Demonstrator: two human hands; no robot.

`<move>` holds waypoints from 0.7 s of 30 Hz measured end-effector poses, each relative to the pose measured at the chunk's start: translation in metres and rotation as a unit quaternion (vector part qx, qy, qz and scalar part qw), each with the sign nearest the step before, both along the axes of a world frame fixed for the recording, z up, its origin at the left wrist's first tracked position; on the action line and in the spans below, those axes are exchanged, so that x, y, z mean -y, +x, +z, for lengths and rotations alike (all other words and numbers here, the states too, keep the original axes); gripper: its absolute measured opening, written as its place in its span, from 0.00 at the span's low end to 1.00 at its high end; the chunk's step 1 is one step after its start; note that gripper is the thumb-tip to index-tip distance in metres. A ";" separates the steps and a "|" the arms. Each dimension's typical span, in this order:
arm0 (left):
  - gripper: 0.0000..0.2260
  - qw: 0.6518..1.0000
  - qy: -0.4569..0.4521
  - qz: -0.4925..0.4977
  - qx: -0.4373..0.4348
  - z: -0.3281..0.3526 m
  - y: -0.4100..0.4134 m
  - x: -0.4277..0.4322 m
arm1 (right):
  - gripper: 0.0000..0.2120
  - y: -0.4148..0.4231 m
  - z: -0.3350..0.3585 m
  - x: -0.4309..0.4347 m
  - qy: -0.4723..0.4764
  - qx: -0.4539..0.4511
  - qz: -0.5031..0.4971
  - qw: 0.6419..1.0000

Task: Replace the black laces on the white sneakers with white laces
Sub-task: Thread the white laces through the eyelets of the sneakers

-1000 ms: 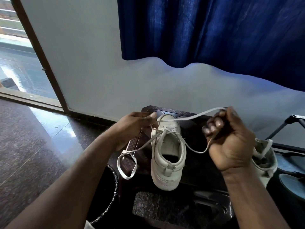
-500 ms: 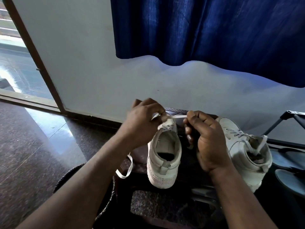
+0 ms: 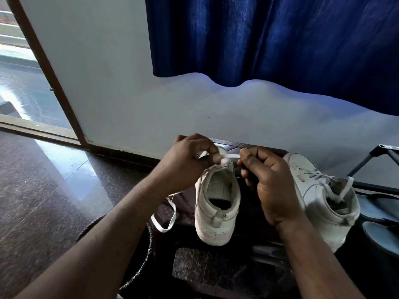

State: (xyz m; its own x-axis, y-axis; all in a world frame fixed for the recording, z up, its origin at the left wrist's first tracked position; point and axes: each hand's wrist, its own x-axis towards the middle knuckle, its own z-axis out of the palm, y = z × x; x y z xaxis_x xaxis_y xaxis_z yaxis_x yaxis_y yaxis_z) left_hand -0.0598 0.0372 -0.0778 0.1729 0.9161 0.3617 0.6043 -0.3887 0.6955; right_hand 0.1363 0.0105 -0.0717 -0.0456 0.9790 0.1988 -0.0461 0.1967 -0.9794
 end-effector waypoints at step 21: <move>0.05 0.987 -0.064 -0.084 0.120 0.015 0.009 0.020 | 0.13 -0.001 -0.004 0.001 0.023 0.027 -0.015 0.999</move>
State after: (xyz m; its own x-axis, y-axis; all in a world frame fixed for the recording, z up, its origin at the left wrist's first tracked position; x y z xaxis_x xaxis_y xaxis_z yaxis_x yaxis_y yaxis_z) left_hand -0.0504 0.0170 -0.0631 0.2491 0.9231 0.2930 0.3513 -0.3680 0.8609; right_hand 0.1348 0.0096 -0.0753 -0.0289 0.9697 0.2426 0.0127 0.2430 -0.9699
